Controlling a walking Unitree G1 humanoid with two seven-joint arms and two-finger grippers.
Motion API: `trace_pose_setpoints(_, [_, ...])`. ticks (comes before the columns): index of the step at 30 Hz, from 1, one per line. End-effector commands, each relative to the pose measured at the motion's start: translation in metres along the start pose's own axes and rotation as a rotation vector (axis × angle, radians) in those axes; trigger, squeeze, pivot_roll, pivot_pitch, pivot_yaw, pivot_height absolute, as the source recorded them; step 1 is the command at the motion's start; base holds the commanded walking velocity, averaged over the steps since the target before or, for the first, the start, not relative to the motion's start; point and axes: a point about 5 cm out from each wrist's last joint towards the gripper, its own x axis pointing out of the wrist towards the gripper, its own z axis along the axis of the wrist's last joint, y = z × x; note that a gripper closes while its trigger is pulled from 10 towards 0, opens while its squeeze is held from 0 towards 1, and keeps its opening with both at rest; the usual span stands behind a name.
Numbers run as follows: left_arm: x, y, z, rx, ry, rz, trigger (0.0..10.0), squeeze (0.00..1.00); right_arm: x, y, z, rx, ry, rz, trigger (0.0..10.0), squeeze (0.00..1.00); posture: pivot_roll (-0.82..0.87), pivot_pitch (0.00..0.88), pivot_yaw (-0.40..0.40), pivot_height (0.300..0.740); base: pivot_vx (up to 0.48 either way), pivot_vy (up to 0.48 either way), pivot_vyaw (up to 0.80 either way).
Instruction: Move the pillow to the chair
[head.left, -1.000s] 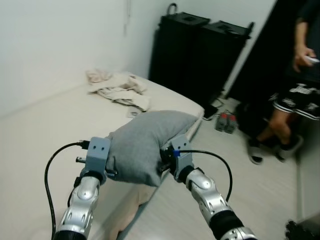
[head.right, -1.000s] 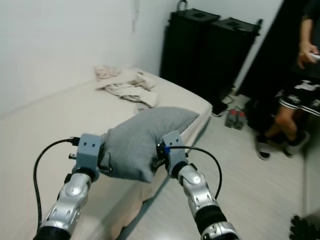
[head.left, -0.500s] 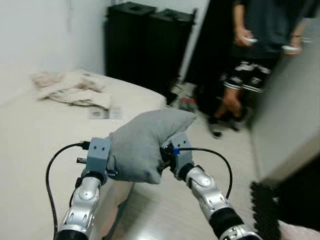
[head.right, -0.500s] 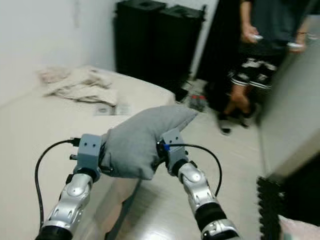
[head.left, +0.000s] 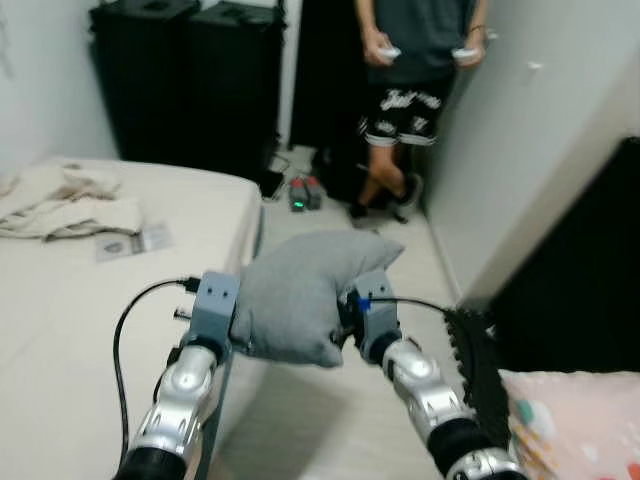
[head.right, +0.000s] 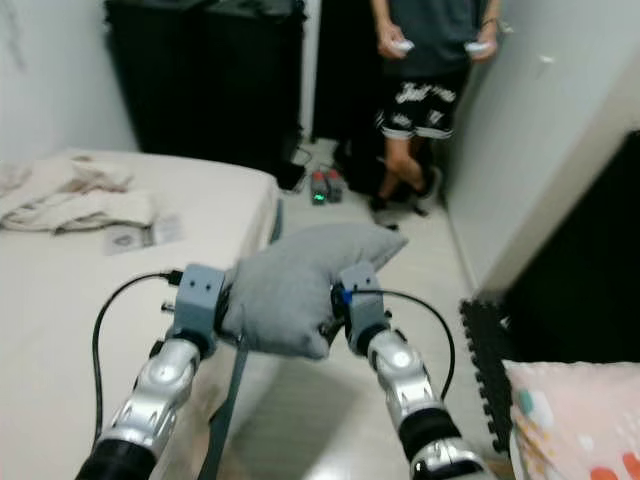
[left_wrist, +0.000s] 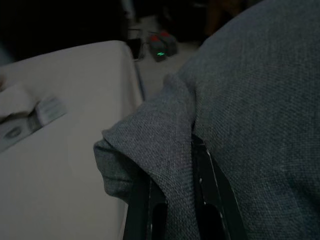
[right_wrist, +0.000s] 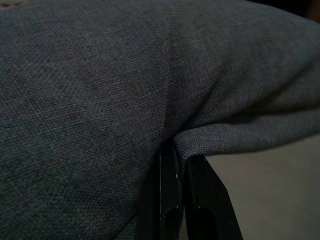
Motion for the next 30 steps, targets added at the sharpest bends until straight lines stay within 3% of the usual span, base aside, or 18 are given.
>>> trace_pose_setpoints(1, [0.001,-0.001,0.001,0.027,-0.007,-0.028,10.0,0.0,0.0,-0.004,0.003,0.012,-0.026,-0.028,10.0,0.0,0.02,0.05,-0.005,0.74,0.0,0.0,-0.8])
trace_pose_setpoints(15, [0.004,-0.005,-0.001,0.083,0.005,-0.117,10.0,0.0,-0.004,-0.004,-0.005,0.017,-0.026,-0.084,10.0,0.0,0.02,0.056,0.082,0.74,0.0,0.0,-0.8])
trace_pose_setpoints(22, [0.005,-0.014,-0.002,0.076,0.007,-0.142,10.0,0.0,-0.009,-0.008,-0.01,0.017,-0.02,-0.101,10.0,0.0,0.0,0.042,0.07,0.74,0.0,0.0,-0.8])
trace_pose_setpoints(30, [0.008,-0.014,0.0,0.067,0.004,-0.129,10.0,0.0,-0.007,-0.007,-0.008,0.014,-0.024,-0.094,10.0,0.0,0.0,0.017,0.047,0.74,0.0,0.0,-0.8])
